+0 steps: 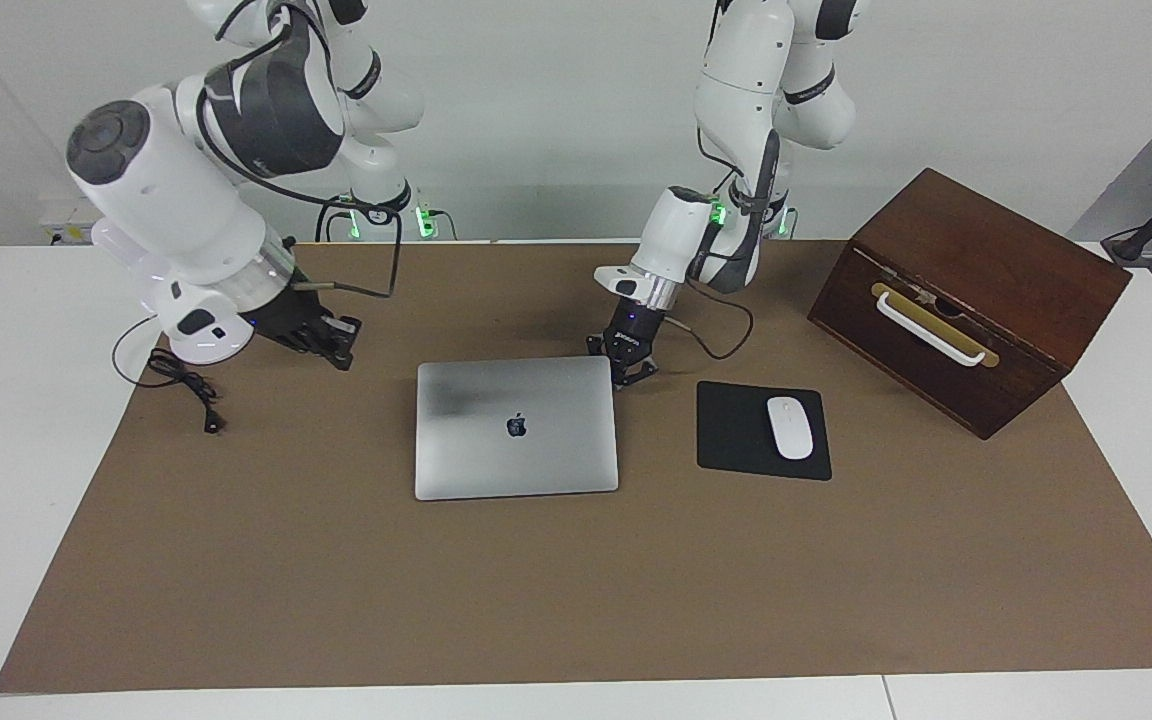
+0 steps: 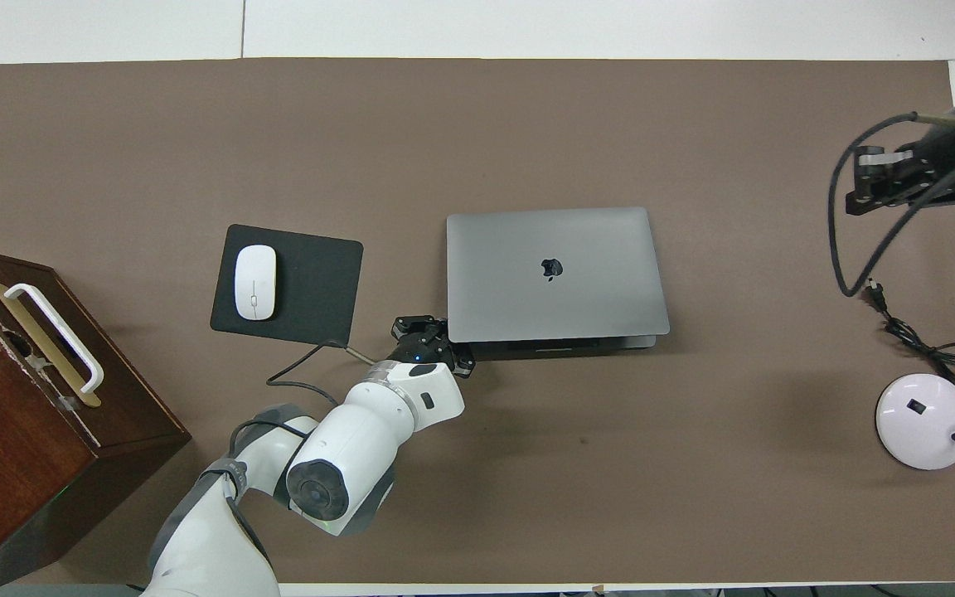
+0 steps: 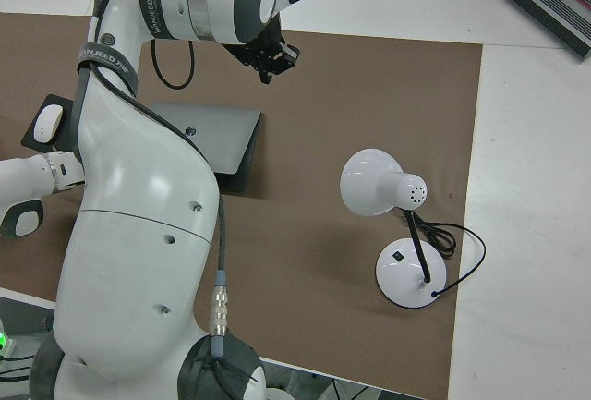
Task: Close laptop with both arms
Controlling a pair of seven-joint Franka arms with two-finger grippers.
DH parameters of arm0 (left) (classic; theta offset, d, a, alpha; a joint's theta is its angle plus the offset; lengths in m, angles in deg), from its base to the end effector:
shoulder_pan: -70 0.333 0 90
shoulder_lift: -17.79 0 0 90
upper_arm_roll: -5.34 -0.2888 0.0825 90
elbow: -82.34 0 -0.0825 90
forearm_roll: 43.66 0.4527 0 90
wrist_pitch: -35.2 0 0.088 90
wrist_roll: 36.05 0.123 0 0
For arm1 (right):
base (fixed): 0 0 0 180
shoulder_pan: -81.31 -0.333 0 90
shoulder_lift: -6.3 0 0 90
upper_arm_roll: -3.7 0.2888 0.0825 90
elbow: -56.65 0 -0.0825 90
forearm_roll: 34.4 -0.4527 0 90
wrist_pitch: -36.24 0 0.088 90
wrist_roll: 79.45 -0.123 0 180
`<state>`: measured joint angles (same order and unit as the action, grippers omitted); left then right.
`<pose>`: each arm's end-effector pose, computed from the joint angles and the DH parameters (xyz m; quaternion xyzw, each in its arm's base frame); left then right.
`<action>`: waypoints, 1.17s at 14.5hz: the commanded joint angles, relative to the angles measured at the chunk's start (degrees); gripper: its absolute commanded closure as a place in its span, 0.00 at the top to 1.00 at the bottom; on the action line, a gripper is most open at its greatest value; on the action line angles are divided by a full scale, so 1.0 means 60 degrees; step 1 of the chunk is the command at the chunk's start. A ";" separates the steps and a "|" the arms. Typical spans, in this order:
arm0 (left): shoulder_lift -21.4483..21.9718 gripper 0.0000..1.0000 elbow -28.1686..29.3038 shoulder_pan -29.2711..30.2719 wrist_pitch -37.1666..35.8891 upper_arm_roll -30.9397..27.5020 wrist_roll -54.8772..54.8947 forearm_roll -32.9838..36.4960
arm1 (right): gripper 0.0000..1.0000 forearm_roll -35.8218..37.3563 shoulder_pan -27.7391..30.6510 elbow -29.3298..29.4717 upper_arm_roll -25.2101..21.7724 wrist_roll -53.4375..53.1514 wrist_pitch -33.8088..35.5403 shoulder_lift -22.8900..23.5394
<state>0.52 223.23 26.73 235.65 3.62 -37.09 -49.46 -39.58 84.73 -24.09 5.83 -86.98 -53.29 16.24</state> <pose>0.4256 -0.3593 0.1629 0.8906 -0.2771 0.3371 0.1279 0.6703 -0.0057 0.5563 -0.9958 0.0771 0.0126 0.0478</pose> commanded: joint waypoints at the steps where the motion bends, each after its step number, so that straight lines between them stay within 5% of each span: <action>1: -0.0287 0.00 0.0247 -0.0231 -0.0069 0.0008 -0.0457 0.0147 | 0.00 0.0189 0.0584 -0.0342 0.0114 0.0871 -0.0092 -0.0484; 2: -0.0155 0.00 0.0291 -0.0231 -0.0098 0.0008 -0.0530 0.0147 | 0.03 0.0218 0.0673 -0.0343 0.0099 0.1062 -0.0122 -0.0514; 5: 0.0079 0.00 0.0481 -0.0231 -0.0113 0.0037 -0.0589 0.0162 | 0.41 0.0511 0.0660 -0.0489 0.0114 0.1064 -0.0137 -0.0646; 8: 0.0562 0.00 0.0803 -0.0216 -0.0258 0.0067 -0.0822 0.0147 | 0.63 0.0511 0.0659 -0.1029 0.0114 0.1078 -0.0676 -0.0967; 10: 0.1088 0.00 0.0863 -0.0230 -0.0958 0.0067 -0.0882 0.0147 | 0.96 0.0511 0.0674 -0.1294 0.0114 0.1137 -0.0811 -0.1231; 17: 0.3416 0.00 0.0907 -0.0128 -0.5055 0.0038 -0.0839 0.0147 | 1.00 0.0337 0.0674 -0.1733 0.0128 0.1021 -0.0811 -0.1787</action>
<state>14.71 226.35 26.00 212.78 4.38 -41.09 -49.46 -37.53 88.41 -31.04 6.18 -81.34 -56.51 8.01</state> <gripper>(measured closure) 0.991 0.000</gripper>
